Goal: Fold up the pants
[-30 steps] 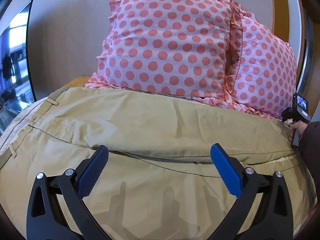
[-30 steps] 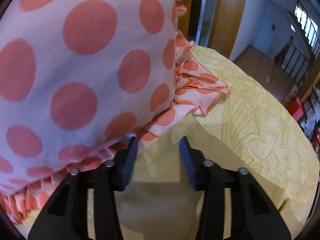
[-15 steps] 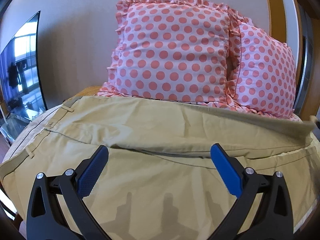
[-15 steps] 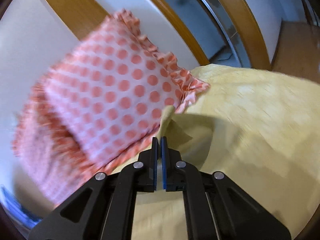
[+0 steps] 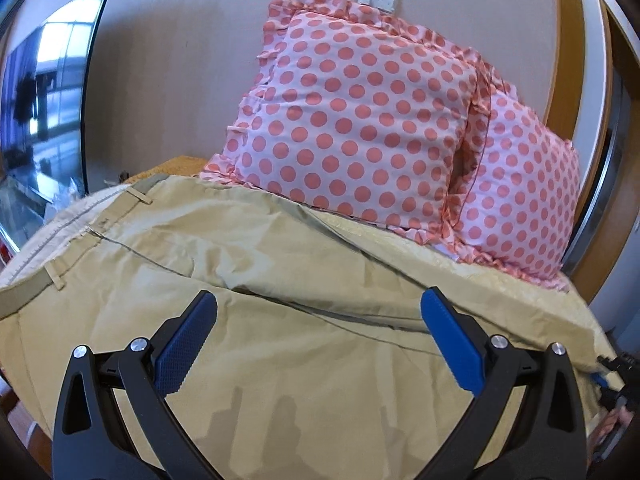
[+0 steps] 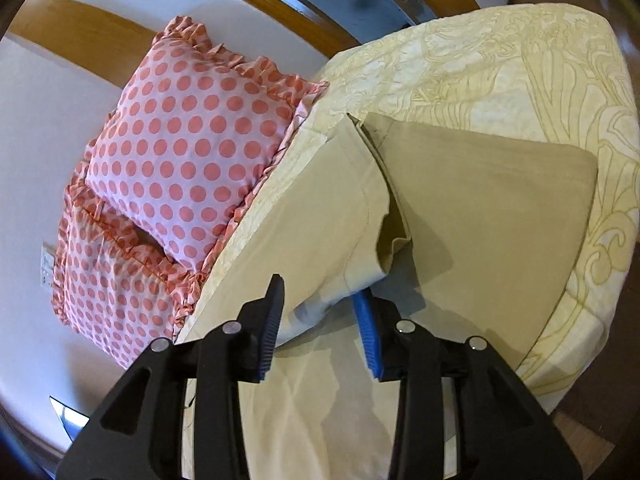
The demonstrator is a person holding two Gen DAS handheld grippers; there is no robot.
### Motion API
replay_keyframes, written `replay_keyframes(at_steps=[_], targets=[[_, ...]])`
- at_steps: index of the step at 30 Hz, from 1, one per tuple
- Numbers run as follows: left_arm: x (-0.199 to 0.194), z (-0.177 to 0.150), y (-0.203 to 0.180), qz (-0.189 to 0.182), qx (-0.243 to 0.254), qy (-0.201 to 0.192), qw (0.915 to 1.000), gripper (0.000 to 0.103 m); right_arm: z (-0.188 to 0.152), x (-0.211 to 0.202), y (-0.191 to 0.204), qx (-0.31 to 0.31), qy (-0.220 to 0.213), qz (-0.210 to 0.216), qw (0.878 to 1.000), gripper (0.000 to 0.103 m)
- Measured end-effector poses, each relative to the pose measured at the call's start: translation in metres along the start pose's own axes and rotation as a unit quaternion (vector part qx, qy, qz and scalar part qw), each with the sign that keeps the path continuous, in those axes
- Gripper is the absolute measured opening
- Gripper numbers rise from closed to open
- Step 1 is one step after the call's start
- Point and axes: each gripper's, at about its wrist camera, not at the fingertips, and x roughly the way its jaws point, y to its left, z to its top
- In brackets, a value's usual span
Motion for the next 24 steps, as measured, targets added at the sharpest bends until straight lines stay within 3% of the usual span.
replay_keyframes(at_steps=[4, 6, 7, 8, 11, 14, 17, 20, 24], targets=[[0.007, 0.010, 0.010, 0.014, -0.022, -0.009, 0.9996, 0.102, -0.002, -0.002, 0.004, 0.008, -0.007, -0.002, 1.000, 0.053], [0.016, 0.018, 0.012, 0.017, -0.014, -0.003, 0.9998, 0.102, -0.002, 0.007, 0.011, -0.009, -0.015, -0.030, 0.999, 0.047], [0.022, 0.023, 0.013, 0.009, -0.007, 0.003, 0.9999, 0.102, -0.001, 0.017, 0.012, -0.013, -0.013, -0.033, 0.999, 0.020], [0.027, 0.028, 0.015, -0.002, -0.005, 0.006, 1.0000, 0.102, 0.000, 0.024, 0.009, -0.013, -0.011, -0.019, 1.000, 0.002], [0.048, 0.041, 0.024, -0.021, -0.012, 0.030, 0.9993, 0.102, 0.006, 0.024, -0.007, 0.011, -0.022, 0.039, 0.999, 0.001], [0.077, 0.053, 0.037, -0.028, -0.046, 0.066, 0.9964, 0.102, 0.014, -0.005, -0.014, 0.008, -0.072, 0.076, 0.995, 0.001], [0.104, 0.061, 0.049, -0.036, -0.088, 0.091, 0.9913, 0.102, 0.023, -0.025, -0.016, 0.002, -0.094, 0.083, 0.992, 0.001], [0.129, 0.065, 0.054, -0.019, -0.117, 0.115, 0.9863, 0.102, 0.027, -0.031, -0.014, -0.007, -0.100, 0.086, 0.991, 0.001], [0.160, 0.072, 0.053, 0.015, -0.117, 0.137, 0.9835, 0.102, 0.031, -0.028, -0.015, -0.007, -0.097, 0.091, 0.991, 0.001]])
